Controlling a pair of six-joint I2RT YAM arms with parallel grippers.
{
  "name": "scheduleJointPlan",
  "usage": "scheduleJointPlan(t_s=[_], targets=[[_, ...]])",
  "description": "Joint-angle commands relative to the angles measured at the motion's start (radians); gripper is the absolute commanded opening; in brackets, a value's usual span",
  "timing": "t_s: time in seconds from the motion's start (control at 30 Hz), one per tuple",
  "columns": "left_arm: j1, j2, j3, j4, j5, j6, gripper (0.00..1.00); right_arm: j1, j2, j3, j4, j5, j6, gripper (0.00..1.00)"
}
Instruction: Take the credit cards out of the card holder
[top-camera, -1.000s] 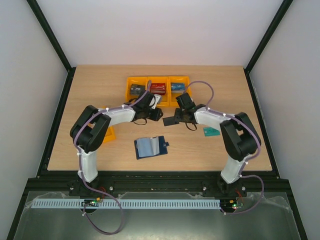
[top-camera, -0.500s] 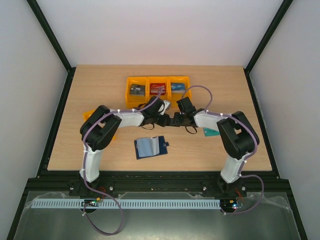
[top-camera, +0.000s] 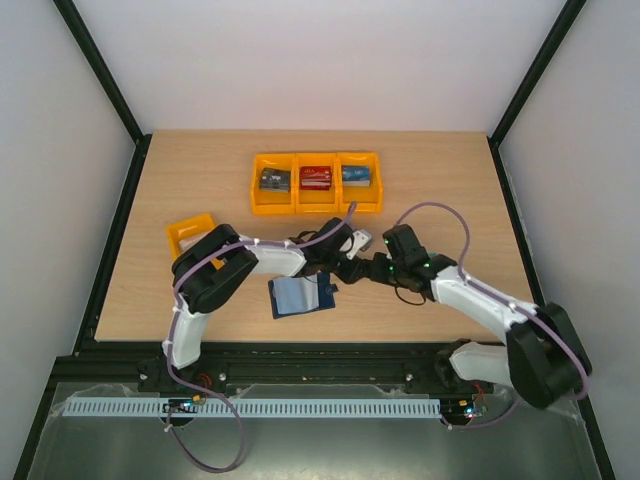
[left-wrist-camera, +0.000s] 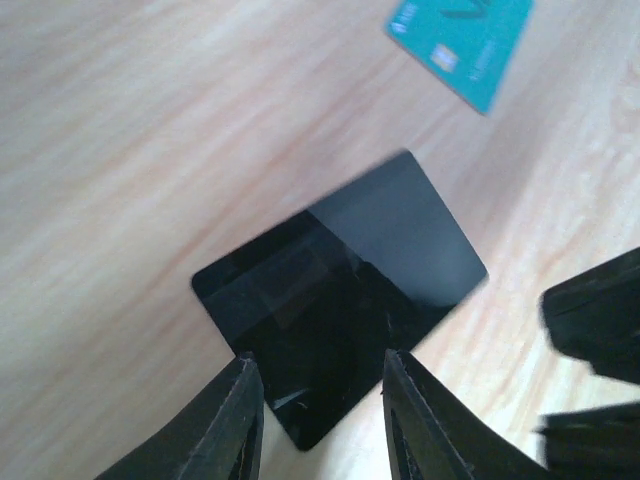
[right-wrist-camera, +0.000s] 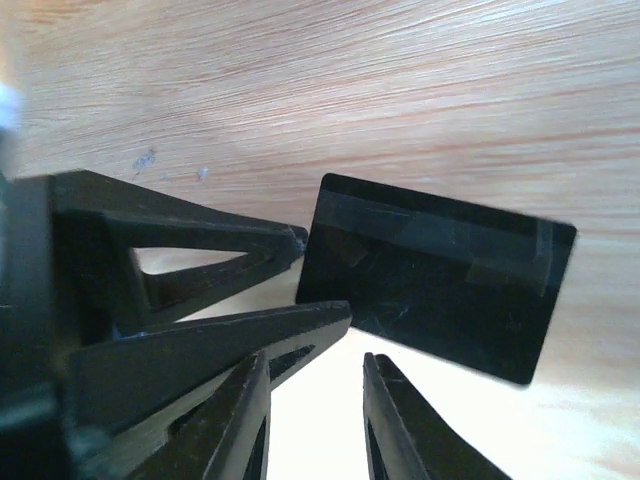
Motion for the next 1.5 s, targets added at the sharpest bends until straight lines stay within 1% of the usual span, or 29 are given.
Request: scheduleJointPlan(t_s=[0.0,0.03,0.1,0.17,0.27,0.33,0.4,0.43,0.53,0.6,0.63,0.67,0.73,0.83,0.93,1.03,1.17,1.27,1.33,1.37,1.4,1.43,1.47], targets=[[-0.035,0.048,-0.024,-0.129,0.023,0.002,0.36,0.007,-0.16,0.005,-0.192,0.091,0.058,0.31],[-0.025,0.05,-0.012,-0.141,0.018,0.004,0.36,0.006,-0.169,0.032,-0.228,0.14,0.047,0.34],[0.009,0.042,0.03,-0.18,0.019,0.018,0.36,-0.007,-0.128,0.1,-0.262,0.222,-0.002,0.41],[0.048,0.007,0.061,-0.229,0.011,0.058,0.36,-0.047,-0.016,0.187,-0.28,0.216,-0.074,0.45],[0.102,-0.118,0.044,-0.253,-0.007,0.148,0.4,-0.102,0.157,0.304,-0.288,0.253,-0.171,0.46],[0.117,-0.191,0.03,-0.278,-0.014,0.225,0.46,-0.107,0.301,0.396,-0.32,0.271,-0.22,0.41],[0.124,-0.248,0.027,-0.324,0.001,0.288,0.53,-0.106,0.42,0.462,-0.352,0.214,-0.259,0.3],[0.13,-0.268,0.027,-0.345,0.024,0.313,0.56,-0.107,0.453,0.474,-0.353,0.205,-0.265,0.27],[0.154,-0.323,0.01,-0.385,0.07,0.35,0.68,-0.105,0.501,0.472,-0.361,0.233,-0.263,0.18],[0.167,-0.355,-0.011,-0.388,0.086,0.368,0.75,-0.098,0.528,0.452,-0.369,0.205,-0.261,0.13],[0.172,-0.37,-0.019,-0.388,0.091,0.379,0.78,-0.084,0.539,0.438,-0.375,0.198,-0.26,0.09],[0.177,-0.382,-0.024,-0.39,0.098,0.384,0.81,-0.067,0.55,0.422,-0.384,0.198,-0.259,0.08],[0.194,-0.402,-0.024,-0.398,0.122,0.388,0.86,-0.024,0.559,0.384,-0.406,0.196,-0.246,0.02],[0.217,-0.423,-0.025,-0.404,0.138,0.388,0.89,0.046,0.532,0.32,-0.434,0.165,-0.197,0.02],[0.236,-0.447,-0.031,-0.405,0.137,0.399,0.94,0.096,0.463,0.25,-0.461,0.156,-0.119,0.02],[0.247,-0.473,-0.04,-0.407,0.144,0.406,0.94,0.139,0.38,0.162,-0.463,0.126,-0.054,0.02],[0.251,-0.482,-0.043,-0.424,0.188,0.408,0.95,0.188,0.266,0.055,-0.472,0.085,0.049,0.02],[0.25,-0.48,-0.048,-0.42,0.221,0.406,0.96,0.214,0.165,0.033,-0.506,0.057,0.085,0.02],[0.249,-0.472,-0.049,-0.406,0.224,0.39,0.96,0.207,0.108,0.112,-0.526,0.107,0.078,0.07],[0.25,-0.468,-0.05,-0.396,0.221,0.381,0.96,0.191,0.104,0.171,-0.537,0.161,0.065,0.15],[0.25,-0.466,-0.054,-0.389,0.221,0.377,0.95,0.169,0.119,0.222,-0.548,0.206,0.044,0.26],[0.249,-0.466,-0.06,-0.383,0.222,0.374,0.95,0.145,0.149,0.268,-0.549,0.24,0.006,0.41],[0.249,-0.469,-0.065,-0.381,0.224,0.373,0.96,0.11,0.187,0.3,-0.547,0.258,-0.031,0.6]])
